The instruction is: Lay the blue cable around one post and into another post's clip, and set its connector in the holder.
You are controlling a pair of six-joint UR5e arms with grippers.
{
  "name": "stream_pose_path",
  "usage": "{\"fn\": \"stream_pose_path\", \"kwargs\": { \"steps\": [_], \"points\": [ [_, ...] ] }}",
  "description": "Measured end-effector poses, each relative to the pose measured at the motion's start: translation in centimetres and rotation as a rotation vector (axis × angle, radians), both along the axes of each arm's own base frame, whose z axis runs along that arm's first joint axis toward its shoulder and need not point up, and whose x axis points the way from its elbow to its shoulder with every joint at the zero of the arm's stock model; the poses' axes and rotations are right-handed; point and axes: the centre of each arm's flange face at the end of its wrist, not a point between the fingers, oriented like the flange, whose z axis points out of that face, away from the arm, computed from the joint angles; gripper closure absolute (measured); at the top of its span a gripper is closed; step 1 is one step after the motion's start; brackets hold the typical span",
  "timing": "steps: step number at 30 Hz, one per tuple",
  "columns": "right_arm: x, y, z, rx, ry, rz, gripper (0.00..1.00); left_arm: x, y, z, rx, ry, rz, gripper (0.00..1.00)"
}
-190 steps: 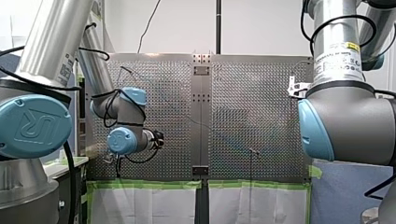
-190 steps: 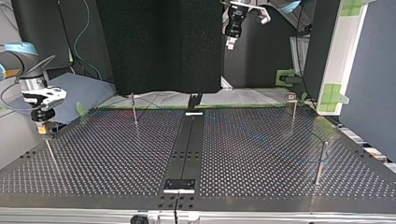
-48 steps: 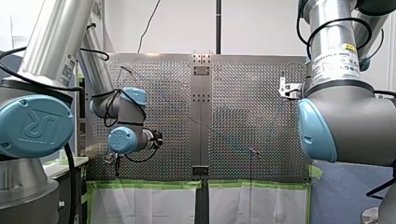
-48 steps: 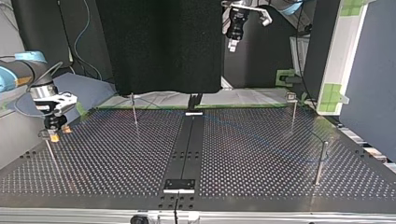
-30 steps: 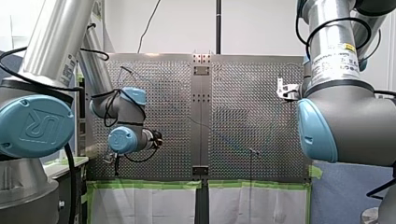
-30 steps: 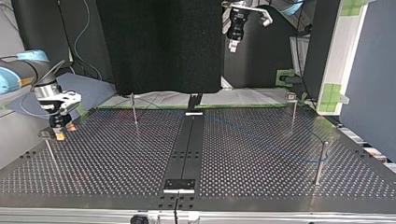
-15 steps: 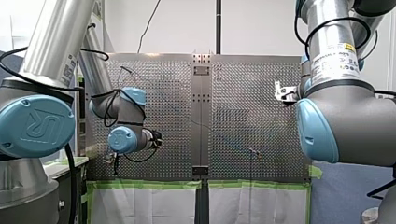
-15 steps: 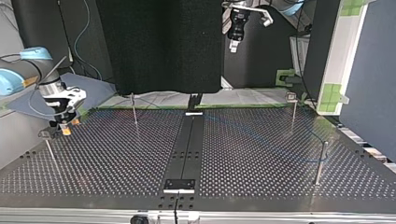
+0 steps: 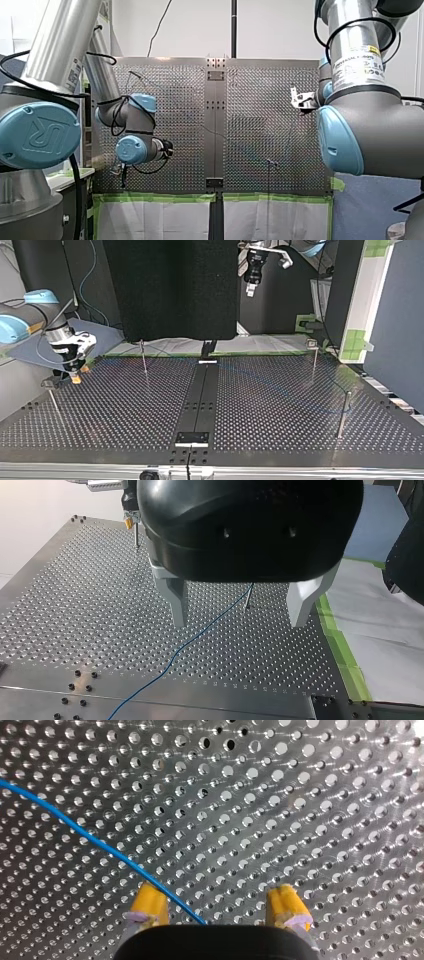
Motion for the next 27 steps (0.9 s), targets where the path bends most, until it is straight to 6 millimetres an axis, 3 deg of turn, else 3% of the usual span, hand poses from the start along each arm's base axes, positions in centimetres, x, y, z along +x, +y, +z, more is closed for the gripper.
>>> {"fn": "stream_pose_path", "kwargs": {
  "steps": [27],
  "points": [
    [-0.18, 0.7, -0.42, 0.048, 0.08, -0.131, 0.01, 0.13, 0.11, 0.0, 0.02, -0.004, 0.003, 0.02]
  ]
}}
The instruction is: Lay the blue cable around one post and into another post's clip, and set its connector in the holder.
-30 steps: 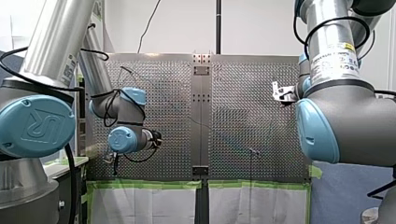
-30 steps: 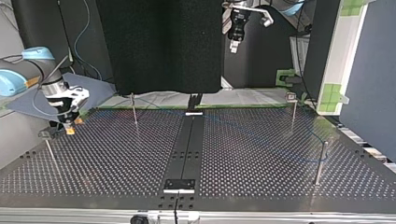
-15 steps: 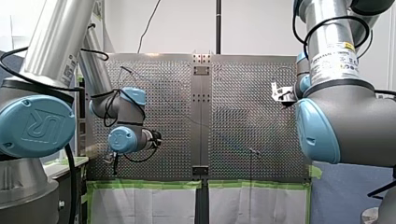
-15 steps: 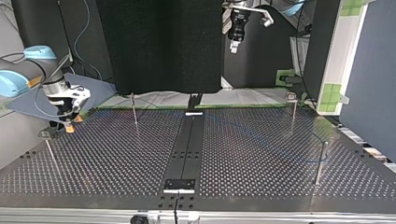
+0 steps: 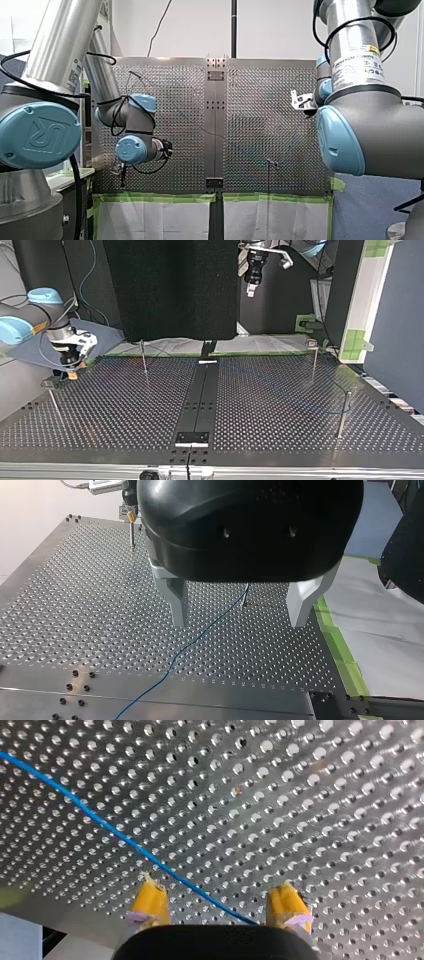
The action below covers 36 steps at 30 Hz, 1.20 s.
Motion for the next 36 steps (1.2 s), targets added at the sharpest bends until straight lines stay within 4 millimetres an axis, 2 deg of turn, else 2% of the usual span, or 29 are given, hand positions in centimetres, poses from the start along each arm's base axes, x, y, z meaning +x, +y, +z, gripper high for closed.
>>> {"fn": "stream_pose_path", "kwargs": {
  "steps": [17, 22, 27, 36],
  "points": [
    [2.2, 1.5, 0.0, 0.014, 0.022, 0.039, 0.01, 0.0, 0.1, 0.0, 0.013, 0.001, 0.0, 0.02],
    [3.2, 3.1, 0.7, 0.002, 0.024, 0.055, 0.01, 0.0, 0.1, 0.0, 0.014, 0.002, -0.001, 0.02],
    [5.2, 5.1, 1.2, -0.006, 0.009, 0.076, 0.01, 0.0, 0.0, 0.0, 0.001, 0.002, -0.001, 0.02],
    [8.1, 7.7, 0.1, 0.006, -0.011, 0.074, 0.01, 0.3, -0.4, 0.3, -0.083, -0.022, -0.016, 0.02]
  ]
}}
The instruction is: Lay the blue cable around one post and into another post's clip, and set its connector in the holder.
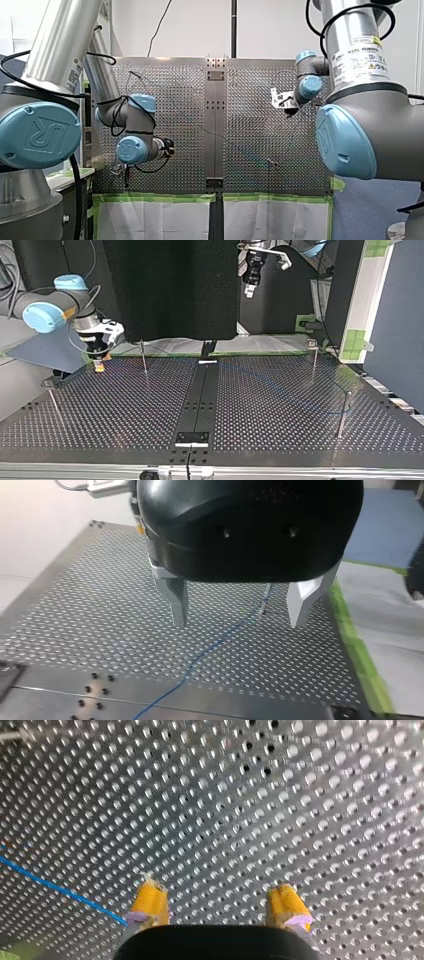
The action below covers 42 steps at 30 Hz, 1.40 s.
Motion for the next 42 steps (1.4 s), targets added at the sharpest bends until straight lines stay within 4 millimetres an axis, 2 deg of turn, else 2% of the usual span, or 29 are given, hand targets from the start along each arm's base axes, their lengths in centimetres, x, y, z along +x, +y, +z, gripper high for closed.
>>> {"fn": "stream_pose_path", "kwargs": {
  "steps": [15, 24, 35, 42],
  "points": [
    [5.1, 5.1, -3.7, 0.012, -0.048, -0.019, 0.01, 2.3, -0.5, 1.4, -0.142, -0.058, 0.092, 0.02],
    [7.8, 8.0, -5.2, 0.007, -0.095, -0.032, 0.01, 2.4, 0.3, 1.4, -0.148, -0.059, 0.168, 0.02],
    [11.1, 10.9, -5.7, -0.043, -0.099, -0.028, 0.01, 2.3, 0.8, 1.2, -0.131, -0.045, 0.209, 0.02],
    [12.8, 14.3, -7.5, -0.053, -0.1, -0.028, 0.01, 2.3, 0.9, 1.2, -0.128, -0.047, 0.216, 0.02]
  ]
}}
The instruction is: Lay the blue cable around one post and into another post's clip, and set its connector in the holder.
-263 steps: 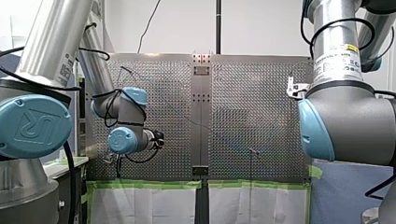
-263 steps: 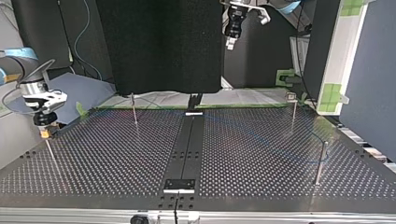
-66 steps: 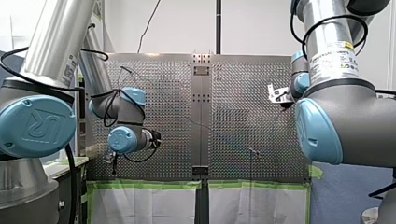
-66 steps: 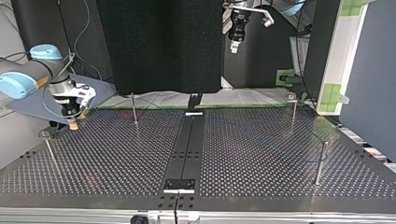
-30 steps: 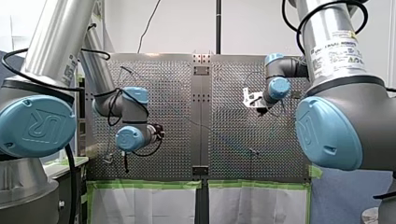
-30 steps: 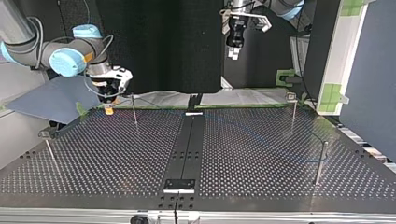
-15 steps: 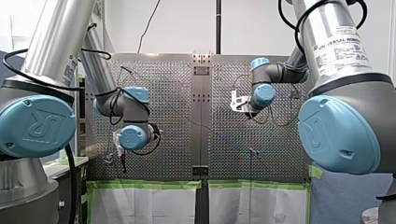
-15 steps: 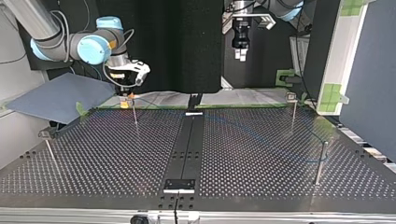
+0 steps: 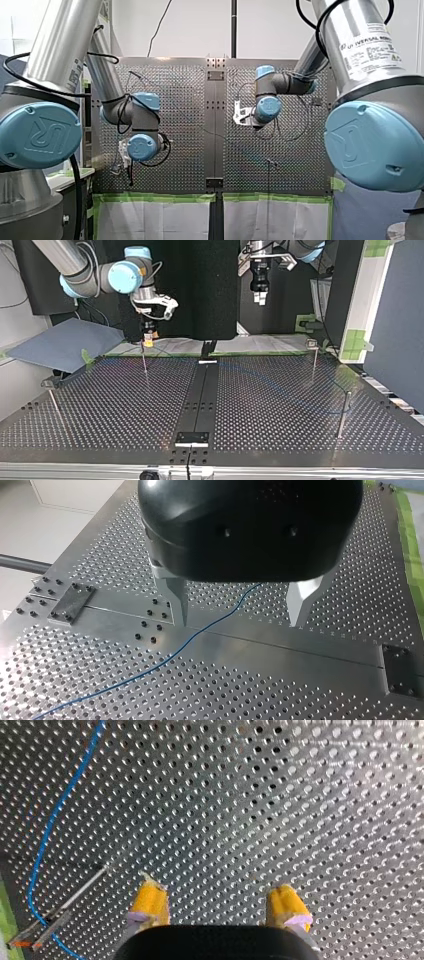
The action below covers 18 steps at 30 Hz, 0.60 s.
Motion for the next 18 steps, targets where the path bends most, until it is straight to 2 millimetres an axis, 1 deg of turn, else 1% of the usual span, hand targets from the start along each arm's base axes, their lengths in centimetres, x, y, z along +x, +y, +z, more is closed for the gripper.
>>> {"fn": "stream_pose_path", "kwargs": {
  "steps": [9, 15, 18],
  "points": [
    [2.3, 3.6, -0.7, -0.019, 0.005, 0.001, 0.01, 0.3, -0.1, 0.1, 0.0, -0.002, 0.002, 0.02],
    [3.5, 6.3, -1.5, -0.026, 0.011, 0.003, 0.01, 0.4, 0.2, 0.1, 0.007, 0.0, 0.022, 0.02],
    [3.6, 7.0, -1.8, -0.025, 0.006, 0.003, 0.01, 0.5, 0.4, 0.1, 0.015, 0.007, 0.044, 0.02]
  ]
}}
